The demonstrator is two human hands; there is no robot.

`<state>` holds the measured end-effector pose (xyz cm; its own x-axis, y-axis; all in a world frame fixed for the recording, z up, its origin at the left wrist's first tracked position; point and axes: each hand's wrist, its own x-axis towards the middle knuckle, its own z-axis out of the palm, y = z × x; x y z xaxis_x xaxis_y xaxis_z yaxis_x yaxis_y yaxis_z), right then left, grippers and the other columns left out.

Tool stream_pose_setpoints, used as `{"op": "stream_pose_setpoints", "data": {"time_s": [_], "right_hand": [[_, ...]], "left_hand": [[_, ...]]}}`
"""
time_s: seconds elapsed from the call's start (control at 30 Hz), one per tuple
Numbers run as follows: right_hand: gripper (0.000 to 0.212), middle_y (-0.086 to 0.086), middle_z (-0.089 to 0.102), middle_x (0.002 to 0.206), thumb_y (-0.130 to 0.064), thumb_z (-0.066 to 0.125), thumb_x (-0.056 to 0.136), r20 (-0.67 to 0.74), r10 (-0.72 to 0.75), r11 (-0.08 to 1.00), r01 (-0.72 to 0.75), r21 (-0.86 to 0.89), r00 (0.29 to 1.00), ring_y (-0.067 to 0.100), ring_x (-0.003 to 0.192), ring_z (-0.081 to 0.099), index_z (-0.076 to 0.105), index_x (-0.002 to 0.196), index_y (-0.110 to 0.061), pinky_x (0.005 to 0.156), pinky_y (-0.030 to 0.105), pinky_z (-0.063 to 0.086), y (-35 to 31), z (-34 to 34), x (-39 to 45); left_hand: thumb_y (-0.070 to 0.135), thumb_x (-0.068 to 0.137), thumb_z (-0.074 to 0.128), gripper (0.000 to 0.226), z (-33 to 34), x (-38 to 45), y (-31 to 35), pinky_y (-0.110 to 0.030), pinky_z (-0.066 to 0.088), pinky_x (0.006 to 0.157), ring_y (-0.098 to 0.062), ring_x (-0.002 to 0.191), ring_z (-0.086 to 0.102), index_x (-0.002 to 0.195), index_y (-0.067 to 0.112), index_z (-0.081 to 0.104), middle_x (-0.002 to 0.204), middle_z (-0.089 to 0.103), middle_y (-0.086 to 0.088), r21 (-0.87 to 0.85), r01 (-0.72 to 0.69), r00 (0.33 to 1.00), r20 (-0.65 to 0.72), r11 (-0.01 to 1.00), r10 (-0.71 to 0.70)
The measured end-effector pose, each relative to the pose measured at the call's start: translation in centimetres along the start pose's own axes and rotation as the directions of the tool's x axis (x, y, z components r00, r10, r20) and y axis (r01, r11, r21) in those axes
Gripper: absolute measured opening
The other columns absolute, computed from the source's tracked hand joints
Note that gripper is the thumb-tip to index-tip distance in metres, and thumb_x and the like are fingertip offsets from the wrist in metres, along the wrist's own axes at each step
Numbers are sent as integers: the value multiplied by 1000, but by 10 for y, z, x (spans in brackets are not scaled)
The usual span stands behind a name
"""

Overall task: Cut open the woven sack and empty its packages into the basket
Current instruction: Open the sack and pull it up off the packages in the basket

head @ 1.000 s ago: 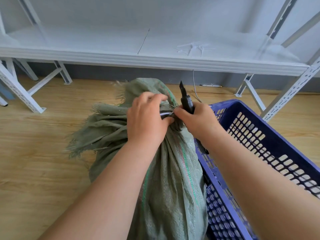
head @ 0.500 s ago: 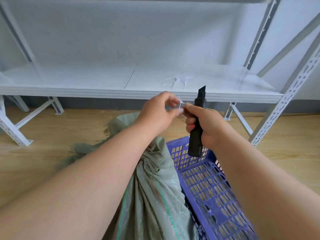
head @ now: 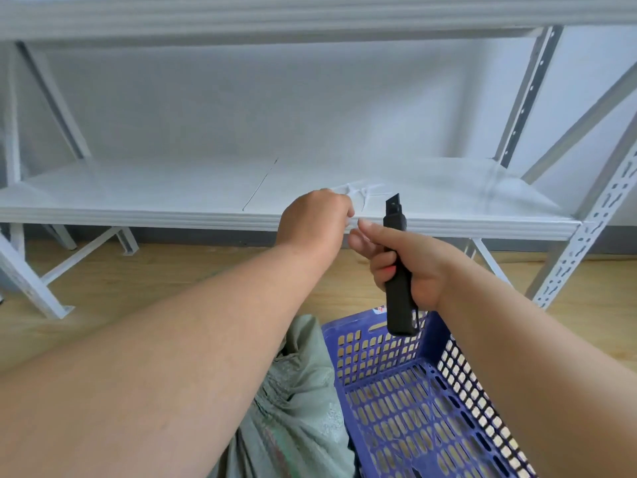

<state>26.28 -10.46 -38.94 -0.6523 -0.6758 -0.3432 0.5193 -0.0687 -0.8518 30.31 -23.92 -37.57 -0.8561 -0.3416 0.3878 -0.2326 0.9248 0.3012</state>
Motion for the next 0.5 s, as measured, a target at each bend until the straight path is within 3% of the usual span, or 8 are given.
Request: {"op": "stream_pose_setpoints", "data": {"time_s": [0.1, 0.17, 0.27, 0.37, 0.5], "right_hand": [[8, 1, 70, 71, -14, 65, 89, -15, 54, 998, -54, -10, 998, 0, 34, 37, 59, 85, -11, 35, 9, 32, -2, -2, 12], [8, 3, 70, 71, -11, 65, 89, -65, 86, 993, -91, -78, 994, 0, 36, 38, 58, 87, -8, 35, 10, 33, -2, -6, 22], [9, 6, 69, 73, -9, 64, 90, -185, 78, 982, -108, -157, 980, 2, 38, 39, 57, 87, -5, 36, 11, 34, 0, -14, 42], [11, 7, 68, 75, -8, 62, 91, -280, -7, 980, -49, -193, 960, 2, 33, 39, 57, 82, -5, 34, 14, 33, -15, -16, 73], [12, 6, 65, 79, -15, 68, 84, -343, -208, 956, 117, -268, 916, 12, 43, 40, 61, 75, -11, 55, 26, 38, -55, -19, 120]], "left_hand": [[17, 95, 49, 29, 3, 3, -2, -29, 44, 83, -25, 106, 58, 119, 19, 64, 117, 62, -2, 15, -15, 1000, -12, 1000, 15], [15, 95, 48, 40, 8, 4, -5, -34, 46, 88, -26, 107, 57, 133, 28, 54, 117, 61, -2, 2, -31, 1000, -2, 1000, 31], [20, 93, 55, 57, 14, 7, -12, -39, 50, 88, -23, 104, 60, 142, 41, 36, 113, 64, 4, -61, 74, 994, 82, 995, -69], [28, 92, 60, 46, 15, 14, -20, -34, 49, 91, -16, 106, 60, 135, 36, 47, 113, 66, 11, -166, 227, 964, 175, 959, -198], [28, 91, 60, 40, 15, 21, -27, -33, 48, 95, -16, 108, 60, 130, 32, 53, 114, 67, 12, -249, 325, 941, 180, 912, -286]]}}
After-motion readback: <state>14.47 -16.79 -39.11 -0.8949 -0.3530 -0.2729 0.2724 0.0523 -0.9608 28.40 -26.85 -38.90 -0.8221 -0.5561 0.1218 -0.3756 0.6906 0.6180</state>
